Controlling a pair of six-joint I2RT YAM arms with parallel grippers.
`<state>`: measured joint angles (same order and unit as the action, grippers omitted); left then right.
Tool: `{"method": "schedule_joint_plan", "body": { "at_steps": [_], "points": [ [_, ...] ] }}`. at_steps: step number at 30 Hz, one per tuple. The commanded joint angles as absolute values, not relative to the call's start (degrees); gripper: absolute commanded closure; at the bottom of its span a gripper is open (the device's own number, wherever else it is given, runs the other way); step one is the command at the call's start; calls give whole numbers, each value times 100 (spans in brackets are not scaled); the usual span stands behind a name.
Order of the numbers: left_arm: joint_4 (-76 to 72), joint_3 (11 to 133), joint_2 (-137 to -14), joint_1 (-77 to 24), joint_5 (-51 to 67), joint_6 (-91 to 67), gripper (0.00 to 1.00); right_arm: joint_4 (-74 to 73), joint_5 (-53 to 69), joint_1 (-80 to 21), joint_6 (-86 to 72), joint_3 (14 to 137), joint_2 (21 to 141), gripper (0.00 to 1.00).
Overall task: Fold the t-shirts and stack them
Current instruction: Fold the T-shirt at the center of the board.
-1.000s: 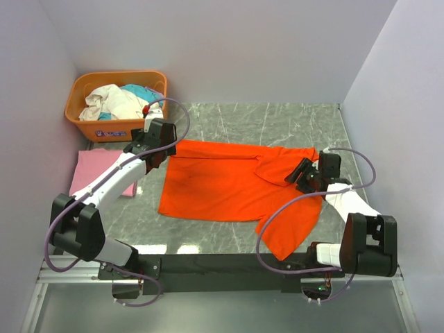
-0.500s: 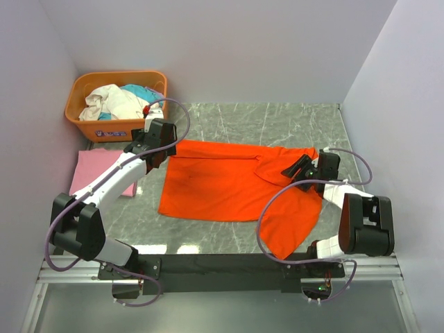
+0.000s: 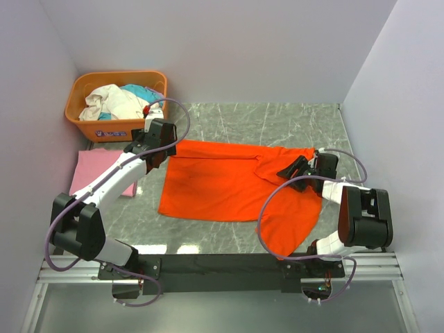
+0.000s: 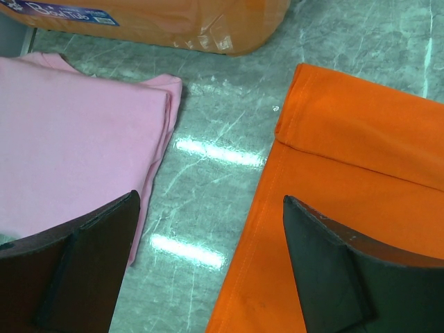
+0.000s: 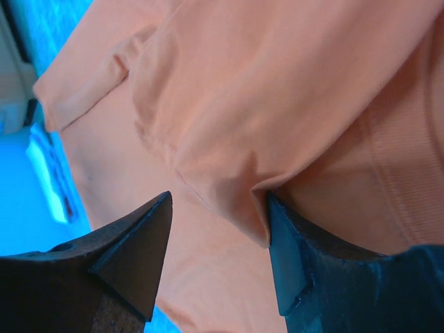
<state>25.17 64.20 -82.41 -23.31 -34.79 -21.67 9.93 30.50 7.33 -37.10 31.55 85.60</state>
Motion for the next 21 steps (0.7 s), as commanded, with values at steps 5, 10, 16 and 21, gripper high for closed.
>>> {"method": "schedule_joint_plan", "body": {
  "at_steps": [5, 10, 16, 21],
  "points": [
    [2575, 6530, -8314, -2312, -3463, -2083, 11, 932, 3638, 765, -3832, 3015, 8341, 42],
    [2610, 6530, -8350, -2312, -3454, -2092, 11, 345, 3710, 773, -3824, 3129, 7973, 49],
    [2645, 6557, -8411, -2312, -3437, -2092, 11, -605, 3182, 1081, -3587, 3252, 7489, 61],
    [2654, 6557, -8411, -2312, -3375, -2083, 11, -1186, 2761, 1257, -3498, 3234, 7374, 62]
  ]
}}
